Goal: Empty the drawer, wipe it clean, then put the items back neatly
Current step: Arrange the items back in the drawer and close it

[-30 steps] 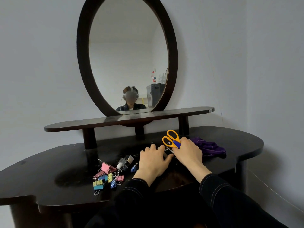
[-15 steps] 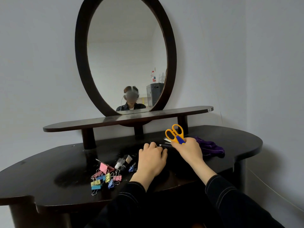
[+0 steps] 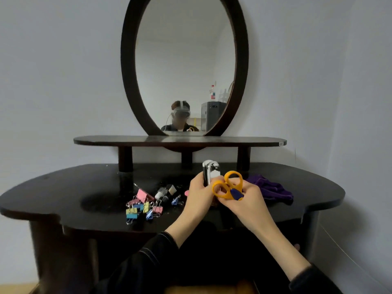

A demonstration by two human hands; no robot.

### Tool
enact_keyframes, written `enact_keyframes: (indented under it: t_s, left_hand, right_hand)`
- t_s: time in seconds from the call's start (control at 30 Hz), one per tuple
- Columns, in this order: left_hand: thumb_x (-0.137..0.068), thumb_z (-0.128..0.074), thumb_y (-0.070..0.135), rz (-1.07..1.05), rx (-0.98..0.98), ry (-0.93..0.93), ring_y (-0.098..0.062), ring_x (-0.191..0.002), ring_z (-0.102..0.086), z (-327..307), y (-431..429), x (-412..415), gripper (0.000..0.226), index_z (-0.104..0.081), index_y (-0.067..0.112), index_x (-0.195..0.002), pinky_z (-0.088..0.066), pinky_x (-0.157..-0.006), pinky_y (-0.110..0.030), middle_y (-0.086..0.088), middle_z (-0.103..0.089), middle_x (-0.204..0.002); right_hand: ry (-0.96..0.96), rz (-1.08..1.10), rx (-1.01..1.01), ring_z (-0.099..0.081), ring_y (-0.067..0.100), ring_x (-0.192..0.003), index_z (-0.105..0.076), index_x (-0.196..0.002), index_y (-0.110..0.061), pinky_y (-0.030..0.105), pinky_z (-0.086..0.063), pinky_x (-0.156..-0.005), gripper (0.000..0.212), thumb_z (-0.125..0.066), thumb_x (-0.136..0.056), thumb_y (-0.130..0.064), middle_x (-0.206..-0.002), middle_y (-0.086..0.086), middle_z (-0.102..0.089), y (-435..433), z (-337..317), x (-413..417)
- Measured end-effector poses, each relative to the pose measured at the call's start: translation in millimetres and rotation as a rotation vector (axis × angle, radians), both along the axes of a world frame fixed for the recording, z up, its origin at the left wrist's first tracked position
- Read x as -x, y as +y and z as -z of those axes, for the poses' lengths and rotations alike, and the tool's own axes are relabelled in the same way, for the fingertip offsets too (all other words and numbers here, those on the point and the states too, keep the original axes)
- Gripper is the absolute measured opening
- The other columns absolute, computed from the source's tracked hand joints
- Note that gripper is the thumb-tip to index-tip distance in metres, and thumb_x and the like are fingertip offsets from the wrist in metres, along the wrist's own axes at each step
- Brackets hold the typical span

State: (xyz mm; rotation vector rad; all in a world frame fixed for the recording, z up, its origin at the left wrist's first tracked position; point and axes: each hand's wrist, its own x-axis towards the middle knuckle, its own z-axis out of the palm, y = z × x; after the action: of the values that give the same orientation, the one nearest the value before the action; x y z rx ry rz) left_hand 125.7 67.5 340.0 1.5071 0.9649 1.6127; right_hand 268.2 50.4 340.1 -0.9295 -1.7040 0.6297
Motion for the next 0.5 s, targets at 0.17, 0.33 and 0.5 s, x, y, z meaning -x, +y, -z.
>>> enact_keyframes:
  t_s: [0.17, 0.33, 0.5]
  left_hand:
    - [-0.091, -0.066, 0.021, 0.109, -0.060, -0.085, -0.024, -0.061, -0.061, 26.4, -63.7, 3.2, 0.023, -0.063, -0.002, -0.090, -0.053, -0.054, -0.031, -0.021, -0.063, -0.075]
    - [-0.099, -0.058, 0.014, 0.161, -0.016, -0.097, -0.025, -0.057, -0.057, 71.0, -106.6, 3.3, 0.015, -0.058, -0.001, -0.098, -0.052, -0.054, -0.032, -0.018, -0.059, -0.073]
    - [-0.098, -0.059, 0.016, 0.269, 0.100, -0.047, -0.025, -0.062, -0.061, 139.1, -130.5, 3.3, 0.011, -0.057, 0.006, -0.101, -0.054, -0.054, -0.033, -0.016, -0.059, -0.078]
  right_hand:
    - [0.104, -0.231, 0.273, -0.045, 0.005, -0.038, -0.075, -0.092, -0.016, 0.015, -0.035, -0.040, 0.011, -0.077, -0.086, -0.026, -0.052, -0.009, -0.053, -48.6, 11.0, -12.2]
    - [0.124, -0.344, 0.457, -0.030, 0.011, -0.046, -0.069, -0.101, -0.020, 0.024, -0.022, -0.040, 0.016, -0.072, -0.092, -0.033, -0.064, 0.004, -0.040, -75.9, 47.0, -17.0]
    - [0.178, -0.259, 0.479, -0.045, 0.014, -0.050, -0.066, -0.103, -0.018, 0.023, -0.036, -0.042, 0.036, -0.056, -0.096, -0.052, -0.077, 0.007, -0.058, -103.1, 120.7, -29.4]
